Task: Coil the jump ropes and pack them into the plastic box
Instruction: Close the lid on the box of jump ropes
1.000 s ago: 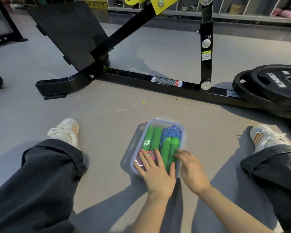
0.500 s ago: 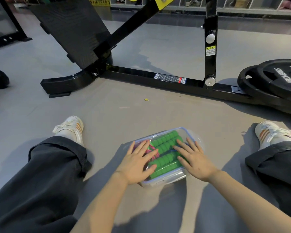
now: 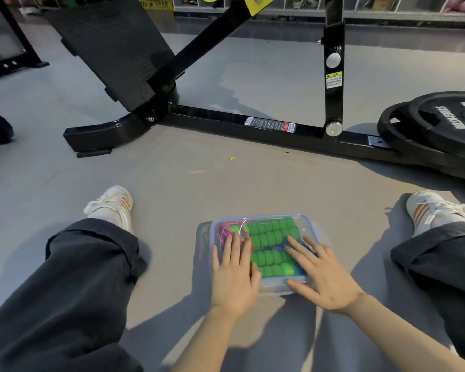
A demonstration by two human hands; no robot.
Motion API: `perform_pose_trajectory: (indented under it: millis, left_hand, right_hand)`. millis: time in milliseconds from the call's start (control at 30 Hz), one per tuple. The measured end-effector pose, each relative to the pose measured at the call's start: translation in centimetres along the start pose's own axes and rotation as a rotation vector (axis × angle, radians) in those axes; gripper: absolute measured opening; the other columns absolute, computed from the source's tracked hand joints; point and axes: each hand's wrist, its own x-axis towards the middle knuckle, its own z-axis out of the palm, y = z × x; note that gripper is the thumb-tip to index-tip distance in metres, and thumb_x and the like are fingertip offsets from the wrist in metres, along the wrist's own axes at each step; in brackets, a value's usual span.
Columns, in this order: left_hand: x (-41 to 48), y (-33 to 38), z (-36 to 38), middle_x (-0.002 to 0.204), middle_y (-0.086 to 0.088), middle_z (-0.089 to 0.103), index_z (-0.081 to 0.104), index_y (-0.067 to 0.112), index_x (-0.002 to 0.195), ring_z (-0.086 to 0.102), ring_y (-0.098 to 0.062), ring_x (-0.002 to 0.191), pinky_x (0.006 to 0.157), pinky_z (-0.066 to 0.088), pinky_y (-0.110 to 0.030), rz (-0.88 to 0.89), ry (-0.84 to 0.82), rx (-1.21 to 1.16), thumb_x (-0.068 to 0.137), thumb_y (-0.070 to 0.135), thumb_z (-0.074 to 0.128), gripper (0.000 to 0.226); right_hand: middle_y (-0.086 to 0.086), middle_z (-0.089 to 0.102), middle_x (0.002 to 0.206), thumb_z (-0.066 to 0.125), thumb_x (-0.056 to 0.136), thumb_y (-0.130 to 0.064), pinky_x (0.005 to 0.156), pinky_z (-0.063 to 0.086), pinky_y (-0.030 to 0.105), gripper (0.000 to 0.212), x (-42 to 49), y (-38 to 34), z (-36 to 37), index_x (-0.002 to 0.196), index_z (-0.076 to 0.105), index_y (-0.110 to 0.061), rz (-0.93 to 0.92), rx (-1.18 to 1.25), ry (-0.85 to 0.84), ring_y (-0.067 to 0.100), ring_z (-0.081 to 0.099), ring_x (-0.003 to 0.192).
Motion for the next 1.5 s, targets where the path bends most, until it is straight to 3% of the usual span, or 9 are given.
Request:
perform_pose_trajectory:
  millis: [167,267,400,533,733,900,1167,1333,1500]
  left_hand:
    - [1.9,-2.0,0.6,0.131,-0.011,0.059,0.065,0.012,0.112,0.053,-0.025,0.125,0.104,0.026,-0.046,0.114,0.063,-0.005,0.081,0.035,0.039,0.047]
    - [2.3,-2.3,0.7,0.131,-0.012,0.058,0.067,0.011,0.112,0.053,-0.026,0.125,0.107,0.031,-0.049,0.144,0.088,0.02,0.081,0.037,0.039,0.049]
    - [2.3,-2.8,0.5,0.13,-0.011,0.059,0.065,0.008,0.118,0.05,-0.025,0.124,0.107,0.023,-0.047,0.234,0.118,0.045,0.082,0.045,0.041,0.057]
    - [1.6,-4.3,0.3,0.135,-0.007,0.054,0.054,0.016,0.136,0.038,-0.02,0.129,0.11,0.017,-0.047,0.273,0.114,0.03,0.086,0.053,0.041,0.064]
    - [0.5,-6.4,0.6,0.151,-0.001,0.036,0.039,0.015,0.146,0.025,-0.012,0.141,0.112,0.019,-0.039,0.257,0.058,-0.031,0.095,0.066,0.022,0.075]
    - [0.9,-6.7,1.1,0.145,-0.003,0.046,0.047,0.013,0.141,0.03,-0.014,0.137,0.113,0.018,-0.036,0.273,0.081,-0.027,0.093,0.069,0.023,0.077]
    - [1.2,-6.4,1.8,0.138,-0.007,0.054,0.039,0.013,0.138,0.041,-0.018,0.132,0.11,0.026,-0.042,0.285,0.163,-0.014,0.095,0.063,0.023,0.068]
    - [2.0,-6.8,1.4,0.142,-0.007,0.049,0.034,0.019,0.141,0.031,-0.017,0.136,0.113,0.016,-0.039,0.249,0.07,-0.013,0.095,0.066,0.017,0.068]
    - [2.0,-6.6,0.5,0.142,-0.008,0.049,0.035,0.024,0.14,0.03,-0.017,0.136,0.114,0.008,-0.041,0.238,-0.037,0.035,0.095,0.066,0.012,0.065]
  right_hand:
    - [0.005,0.024,0.154,0.036,0.087,-0.07,0.115,0.008,0.034,0.082,-0.2,0.1,0.7,0.148,0.025,-0.017,-0.007,0.059,-0.003,0.025,0.011,0.143]
    - [0.006,0.026,0.153,0.033,0.087,-0.071,0.114,0.009,0.034,0.083,0.4,0.0,0.5,0.147,0.026,-0.015,-0.017,0.021,0.012,0.026,0.013,0.142]
    - [0.005,0.027,0.152,0.031,0.087,-0.072,0.114,0.008,0.035,0.082,0.9,0.5,0.6,0.148,0.025,-0.017,-0.013,-0.005,0.005,0.026,0.016,0.141]
    - [0.003,0.022,0.154,0.027,0.087,-0.074,0.114,0.004,0.035,0.081,1.3,1.3,0.6,0.15,0.012,-0.025,-0.023,-0.024,-0.009,0.03,0.02,0.142]
    - [0.007,0.026,0.153,0.026,0.089,-0.071,0.114,0.005,0.035,0.079,1.5,1.5,0.8,0.148,0.023,-0.02,-0.044,-0.032,0.002,0.028,0.019,0.141]
    - [0.013,0.029,0.151,0.027,0.089,-0.071,0.114,0.007,0.035,0.078,1.7,1.7,1.2,0.147,0.026,-0.019,-0.049,-0.046,0.048,0.028,0.019,0.139]
    - [0.013,0.052,0.136,0.022,0.092,-0.066,0.106,0.027,0.041,0.07,2.3,1.2,2.1,0.138,0.037,-0.015,-0.025,-0.103,0.169,0.031,0.036,0.127]
    - [0.012,0.038,0.147,0.028,0.089,-0.069,0.112,0.023,0.038,0.077,2.5,1.8,1.6,0.144,0.031,-0.015,-0.027,-0.052,0.089,0.032,0.032,0.136]
    - [0.019,0.036,0.146,0.027,0.091,-0.067,0.114,0.011,0.029,0.085,2.2,2.8,0.1,0.139,0.037,0.003,-0.036,-0.054,0.051,0.028,0.034,0.135]
